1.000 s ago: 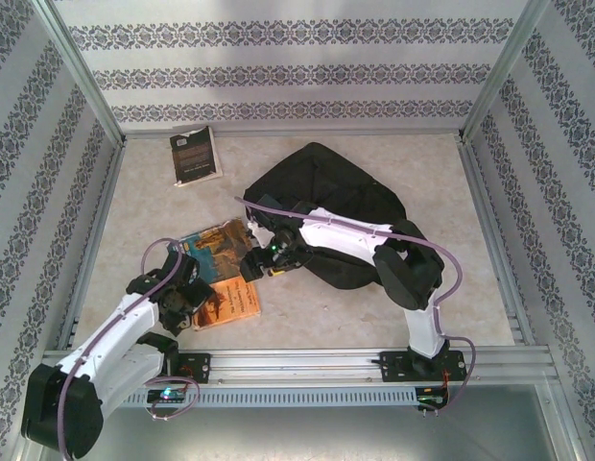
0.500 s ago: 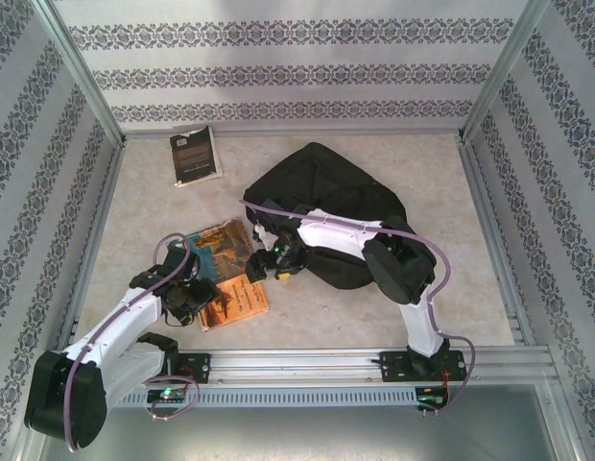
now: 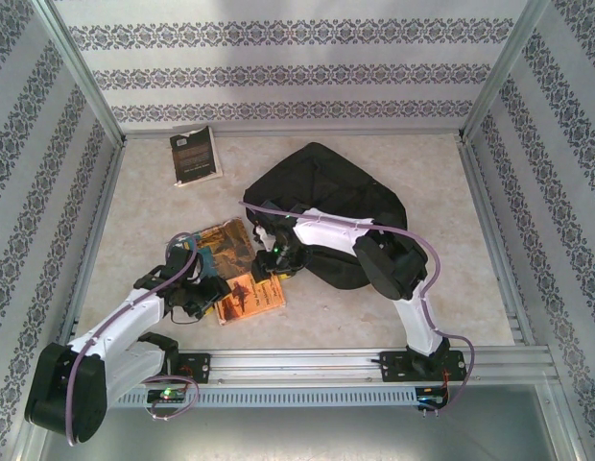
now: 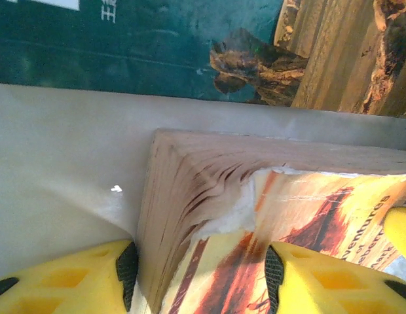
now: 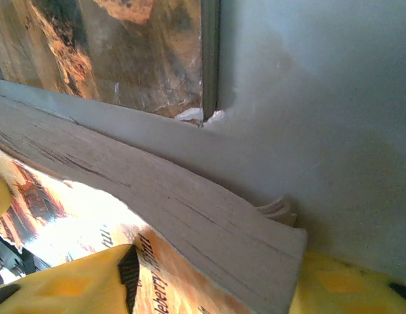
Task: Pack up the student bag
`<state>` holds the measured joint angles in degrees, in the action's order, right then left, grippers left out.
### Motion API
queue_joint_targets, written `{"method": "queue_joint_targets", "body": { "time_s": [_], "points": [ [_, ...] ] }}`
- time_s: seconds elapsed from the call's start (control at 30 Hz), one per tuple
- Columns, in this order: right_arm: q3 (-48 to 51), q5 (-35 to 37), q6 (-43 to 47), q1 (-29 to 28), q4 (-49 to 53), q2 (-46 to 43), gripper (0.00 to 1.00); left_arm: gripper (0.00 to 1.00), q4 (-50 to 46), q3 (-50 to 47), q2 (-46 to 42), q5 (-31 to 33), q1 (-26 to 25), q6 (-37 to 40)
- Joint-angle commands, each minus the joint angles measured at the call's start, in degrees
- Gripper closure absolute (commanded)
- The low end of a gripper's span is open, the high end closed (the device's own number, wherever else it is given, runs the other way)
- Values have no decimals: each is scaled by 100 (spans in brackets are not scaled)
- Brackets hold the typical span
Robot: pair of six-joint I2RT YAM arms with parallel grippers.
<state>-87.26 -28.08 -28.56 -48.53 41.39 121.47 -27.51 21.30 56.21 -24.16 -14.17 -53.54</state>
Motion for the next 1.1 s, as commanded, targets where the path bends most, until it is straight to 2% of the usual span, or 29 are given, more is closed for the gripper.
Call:
{"method": "queue_joint_targets", "body": {
  "time_s": [0.0,0.1,0.23,0.37,0.47,0.6,0.67,0.87,1.07],
  "points": [
    [-168,-149,-15,-173,63,-49,55,45,480,-117,11,-317,-59,-61],
    [-145,-38,67,-174,183,-240,63,45,368,-102,6,-233,-59,-25],
    [-13,42,87,-161,229,-467,79,42,168,18,11,-121,-54,40],
    [109,34,-22,-42,224,-744,93,21,-860,712,-103,452,-59,286],
    [166,-203,-238,142,95,-1047,100,13,-1745,1487,-312,965,-50,399],
    [-1,-438,-580,351,20,-1455,100,10,-2552,2503,-618,1623,-41,185],
    [-120,-453,-799,464,-14,-1636,100,9,-2728,2848,-695,1751,-32,-63],
    [94,-607,-2152,1051,-830,-2365,100,9,-2432,3286,-673,1160,-29,-884],
    [21,-618,-2895,1346,-1283,-2831,100,7,-1310,3320,-443,339,-32,-1675]
  ]
}}
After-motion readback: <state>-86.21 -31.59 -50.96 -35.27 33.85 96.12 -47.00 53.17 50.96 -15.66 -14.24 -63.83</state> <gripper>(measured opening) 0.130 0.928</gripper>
